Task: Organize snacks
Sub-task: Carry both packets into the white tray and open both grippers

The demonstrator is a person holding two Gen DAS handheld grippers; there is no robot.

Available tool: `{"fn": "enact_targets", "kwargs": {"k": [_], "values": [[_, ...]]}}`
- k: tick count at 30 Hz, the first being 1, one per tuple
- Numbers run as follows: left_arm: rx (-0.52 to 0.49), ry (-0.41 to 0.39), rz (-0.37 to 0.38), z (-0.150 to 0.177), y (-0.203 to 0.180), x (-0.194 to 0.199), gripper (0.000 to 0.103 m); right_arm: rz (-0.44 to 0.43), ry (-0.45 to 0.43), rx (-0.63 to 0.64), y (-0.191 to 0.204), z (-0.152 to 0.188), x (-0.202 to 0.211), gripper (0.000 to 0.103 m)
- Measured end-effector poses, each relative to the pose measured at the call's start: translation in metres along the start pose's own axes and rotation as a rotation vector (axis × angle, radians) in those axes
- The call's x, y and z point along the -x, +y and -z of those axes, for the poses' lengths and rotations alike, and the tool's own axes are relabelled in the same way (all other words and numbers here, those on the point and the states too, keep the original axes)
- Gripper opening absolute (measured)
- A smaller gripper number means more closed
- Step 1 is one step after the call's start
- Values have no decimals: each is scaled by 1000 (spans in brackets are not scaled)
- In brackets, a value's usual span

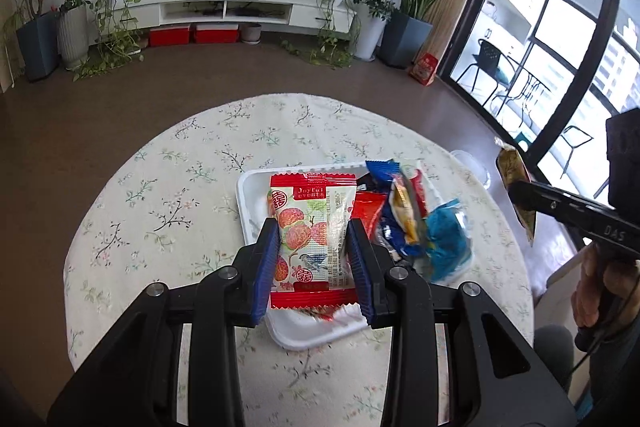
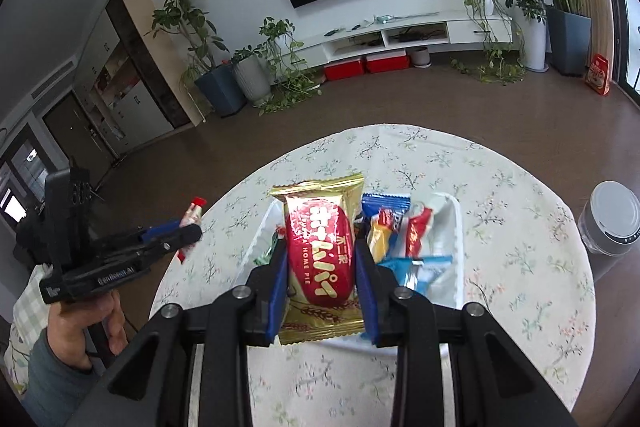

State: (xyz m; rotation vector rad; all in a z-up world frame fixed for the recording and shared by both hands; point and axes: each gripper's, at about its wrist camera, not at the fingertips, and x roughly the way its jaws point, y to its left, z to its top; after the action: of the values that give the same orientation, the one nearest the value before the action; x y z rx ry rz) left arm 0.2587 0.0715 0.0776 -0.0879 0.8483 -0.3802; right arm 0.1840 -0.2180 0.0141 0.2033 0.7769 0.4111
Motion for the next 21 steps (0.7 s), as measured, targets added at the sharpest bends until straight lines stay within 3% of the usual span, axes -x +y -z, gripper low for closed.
{"fn": "enact_targets", "kwargs": {"k": [9, 21], "values": [[-18, 82, -13, 16, 4, -69, 32, 56, 123, -34, -3, 3, -79, 34], [-29, 98, -6, 25, 9, -102, 32, 109, 183, 2, -7, 10, -118, 34]]}}
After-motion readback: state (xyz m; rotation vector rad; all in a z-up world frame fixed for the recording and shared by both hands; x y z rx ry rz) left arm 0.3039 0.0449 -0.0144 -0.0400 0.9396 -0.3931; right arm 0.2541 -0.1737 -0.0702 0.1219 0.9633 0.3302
